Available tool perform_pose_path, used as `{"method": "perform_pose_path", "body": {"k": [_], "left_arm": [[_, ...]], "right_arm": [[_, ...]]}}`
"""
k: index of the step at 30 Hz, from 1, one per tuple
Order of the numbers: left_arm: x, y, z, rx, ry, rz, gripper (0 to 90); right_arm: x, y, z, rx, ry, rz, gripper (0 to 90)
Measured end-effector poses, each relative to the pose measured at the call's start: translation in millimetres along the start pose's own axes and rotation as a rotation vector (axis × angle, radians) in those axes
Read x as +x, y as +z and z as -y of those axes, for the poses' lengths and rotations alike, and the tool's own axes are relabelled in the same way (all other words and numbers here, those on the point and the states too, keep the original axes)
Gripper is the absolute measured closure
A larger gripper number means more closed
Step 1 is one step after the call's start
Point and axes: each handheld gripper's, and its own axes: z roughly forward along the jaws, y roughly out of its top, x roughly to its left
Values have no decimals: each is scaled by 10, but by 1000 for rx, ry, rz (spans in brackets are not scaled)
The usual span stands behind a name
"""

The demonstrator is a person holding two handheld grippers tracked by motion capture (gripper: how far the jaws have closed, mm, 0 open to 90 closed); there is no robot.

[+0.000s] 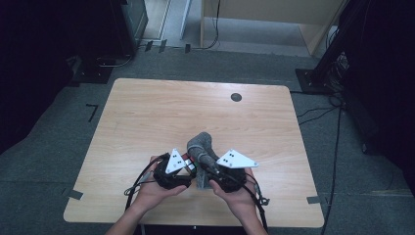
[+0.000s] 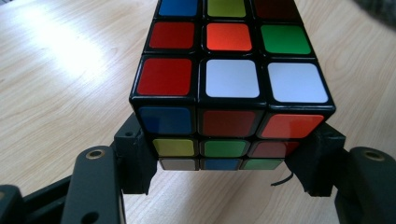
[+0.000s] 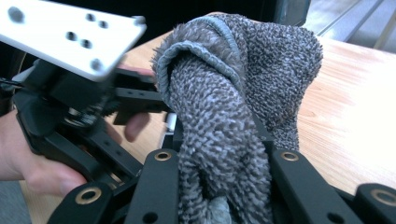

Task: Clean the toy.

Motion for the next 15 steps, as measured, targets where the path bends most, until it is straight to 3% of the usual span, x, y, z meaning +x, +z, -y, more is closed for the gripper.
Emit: {"method": "perform_pose_path", "body": {"k": [2, 4, 7, 15], "left_arm": [[-41, -7, -14, 1, 14, 8, 346], [-80, -5, -18, 11, 44, -22, 346], [-79, -24, -16, 0, 48, -29, 346], [-81, -26, -13, 0, 53, -34, 346]], "right_arm": [[95, 66, 15, 28, -52, 17, 729], [171, 126, 51, 47, -96, 33, 726], [208, 136, 58, 46, -130, 49, 726], [11, 90, 87, 18, -44, 60, 720]]}}
